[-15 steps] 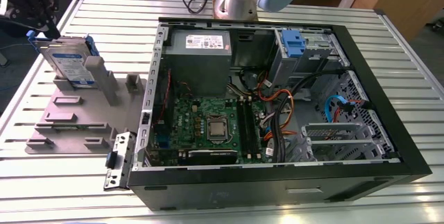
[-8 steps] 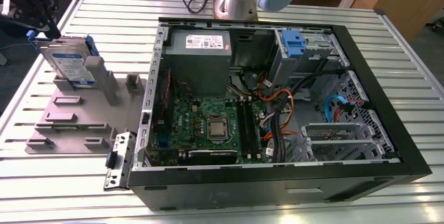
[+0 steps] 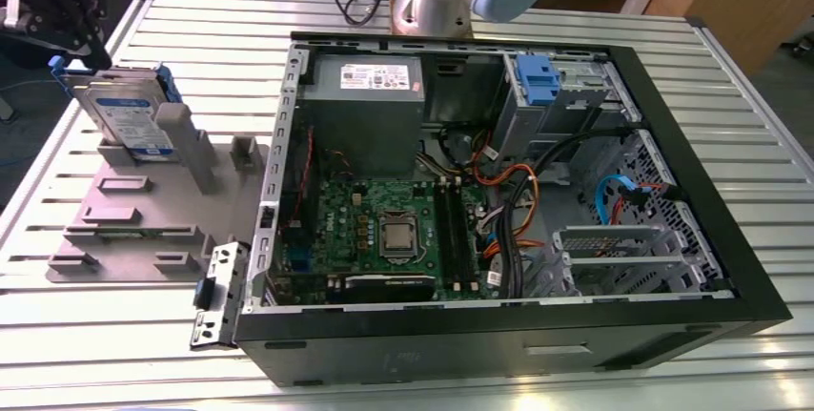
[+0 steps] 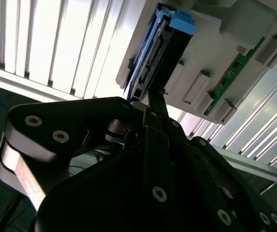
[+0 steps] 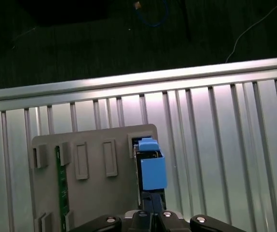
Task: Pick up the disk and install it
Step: 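Pick up the disk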
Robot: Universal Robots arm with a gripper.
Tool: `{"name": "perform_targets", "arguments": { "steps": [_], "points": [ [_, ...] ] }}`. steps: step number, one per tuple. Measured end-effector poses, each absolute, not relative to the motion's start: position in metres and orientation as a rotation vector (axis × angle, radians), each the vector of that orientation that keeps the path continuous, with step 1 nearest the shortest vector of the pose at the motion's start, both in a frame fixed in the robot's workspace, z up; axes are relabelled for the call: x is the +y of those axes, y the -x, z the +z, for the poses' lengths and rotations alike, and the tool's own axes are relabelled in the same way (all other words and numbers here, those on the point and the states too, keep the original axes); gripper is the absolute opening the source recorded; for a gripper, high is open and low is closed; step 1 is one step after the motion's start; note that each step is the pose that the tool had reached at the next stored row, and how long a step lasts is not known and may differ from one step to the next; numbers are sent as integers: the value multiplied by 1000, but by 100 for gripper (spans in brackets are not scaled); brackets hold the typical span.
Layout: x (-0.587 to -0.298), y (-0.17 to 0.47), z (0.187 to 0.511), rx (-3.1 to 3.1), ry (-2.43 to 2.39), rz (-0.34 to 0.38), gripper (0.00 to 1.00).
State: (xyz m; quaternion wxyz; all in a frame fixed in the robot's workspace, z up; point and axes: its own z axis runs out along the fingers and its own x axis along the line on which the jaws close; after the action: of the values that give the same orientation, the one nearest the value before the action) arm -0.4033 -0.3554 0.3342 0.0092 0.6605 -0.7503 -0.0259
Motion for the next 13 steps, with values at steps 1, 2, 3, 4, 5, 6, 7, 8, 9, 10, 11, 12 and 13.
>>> {"name": "perform_targets", "arguments": {
  "steps": [1, 2, 3, 4, 5, 6, 7, 8, 9, 10, 11, 12, 13],
  "points": [
    [-355, 403, 334, -2333, -2077, -83, 11],
    [-355, 403, 334, -2323, -2090, -85, 11],
    [-355, 403, 334, -2314, -2100, -85, 11],
    [-355, 403, 334, -2306, -2108, -86, 11],
    [-355, 403, 333, -2299, -2115, -86, 11],
    [-355, 403, 333, -2293, -2122, -86, 11],
    [-355, 402, 333, -2287, -2128, -86, 11],
    [-355, 401, 333, -2281, -2134, -86, 11],
    [-355, 401, 333, -2279, -2137, -86, 11],
    [-355, 400, 333, -2278, -2137, -85, 11],
    [-355, 399, 333, -2278, -2138, -85, 11],
    [-355, 399, 333, -2277, -2138, -85, 11],
    [-355, 398, 333, -2277, -2138, -85, 11]
  ]
}}
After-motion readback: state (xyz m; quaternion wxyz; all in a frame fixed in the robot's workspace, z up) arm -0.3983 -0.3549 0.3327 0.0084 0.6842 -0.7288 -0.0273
